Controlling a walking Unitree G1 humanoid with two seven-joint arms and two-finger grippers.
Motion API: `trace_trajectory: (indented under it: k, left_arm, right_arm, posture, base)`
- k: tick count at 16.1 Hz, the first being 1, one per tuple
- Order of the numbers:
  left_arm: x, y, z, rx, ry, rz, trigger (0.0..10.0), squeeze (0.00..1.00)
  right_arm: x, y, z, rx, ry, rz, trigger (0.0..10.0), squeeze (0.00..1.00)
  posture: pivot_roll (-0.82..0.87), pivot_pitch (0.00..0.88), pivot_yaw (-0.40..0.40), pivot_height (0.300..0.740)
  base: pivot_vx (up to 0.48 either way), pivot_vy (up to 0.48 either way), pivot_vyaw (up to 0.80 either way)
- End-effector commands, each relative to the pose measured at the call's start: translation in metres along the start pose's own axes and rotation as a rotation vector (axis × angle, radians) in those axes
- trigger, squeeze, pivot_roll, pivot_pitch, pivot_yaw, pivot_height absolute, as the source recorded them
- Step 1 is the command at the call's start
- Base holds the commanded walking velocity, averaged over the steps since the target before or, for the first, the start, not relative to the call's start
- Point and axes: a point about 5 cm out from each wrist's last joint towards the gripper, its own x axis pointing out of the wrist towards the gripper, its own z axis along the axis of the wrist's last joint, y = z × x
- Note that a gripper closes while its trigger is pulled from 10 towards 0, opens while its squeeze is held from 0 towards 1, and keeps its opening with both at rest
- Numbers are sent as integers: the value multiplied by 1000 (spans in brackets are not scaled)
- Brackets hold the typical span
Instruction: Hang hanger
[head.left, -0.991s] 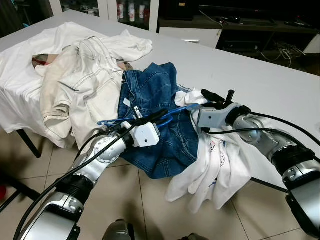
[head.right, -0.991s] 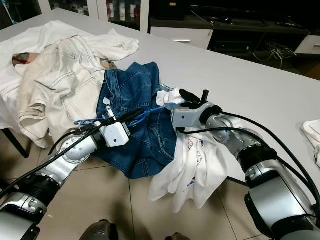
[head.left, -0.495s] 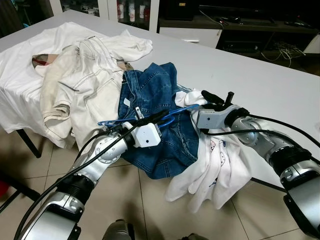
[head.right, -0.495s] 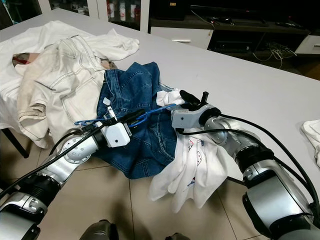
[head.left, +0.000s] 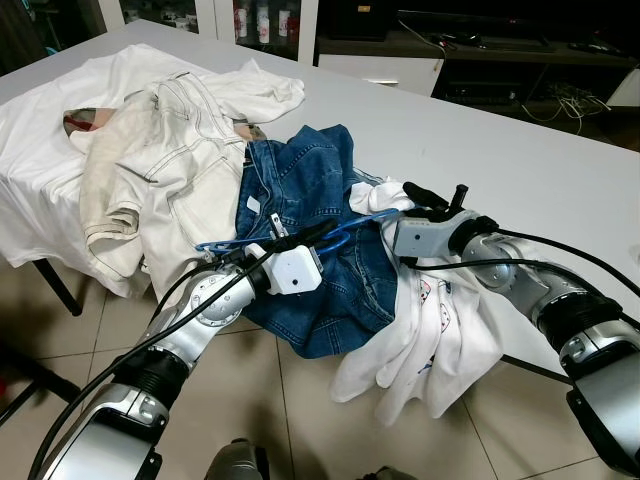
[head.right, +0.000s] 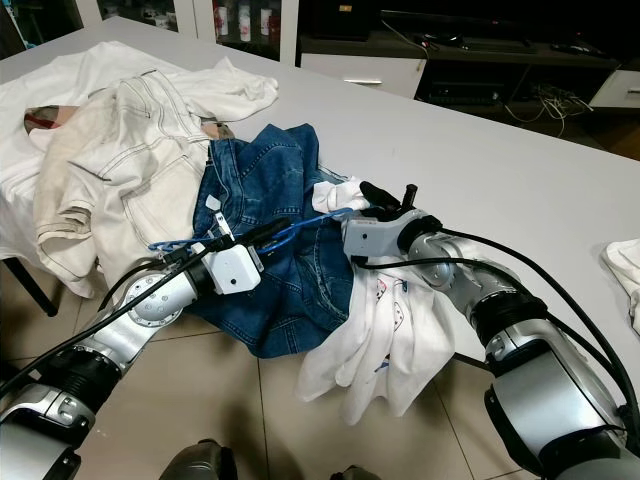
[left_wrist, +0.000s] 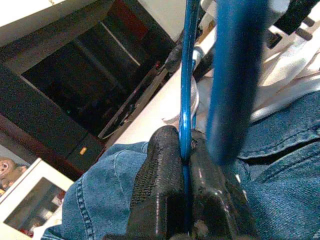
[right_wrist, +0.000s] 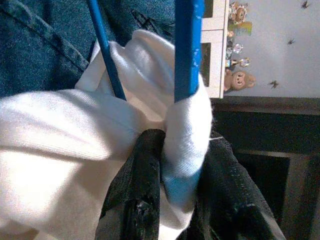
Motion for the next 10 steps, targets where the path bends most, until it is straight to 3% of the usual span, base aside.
trace_trajectory:
  k: [1, 4, 6, 10]
  left_arm:
    - [-11, 33, 1, -63, -23, 222, 10000, 0]
    - [-7, 41, 8, -152, -76, 287, 10000, 0]
    - [-6, 40, 10, -151, -80, 281, 10000, 0]
    - [-12, 35, 7, -109, -49, 229, 10000, 0]
  right_arm:
    - [-32, 2, -58, 112, 271, 35, 10000, 0]
    - [-27, 1, -44, 158, 177, 27, 10000, 0]
    - [-25, 0, -40, 161, 151, 17, 10000, 0]
    - [-32, -7, -58, 172, 278, -39, 10000, 0]
  posture:
    - [122, 0, -89, 710]
    - [122, 0, -89, 710]
    - [122, 0, -89, 710]
    - [117, 0, -80, 710]
  base:
    - [0, 0, 0]
    - [0, 0, 0]
    - [0, 0, 0]
    - [0, 0, 0]
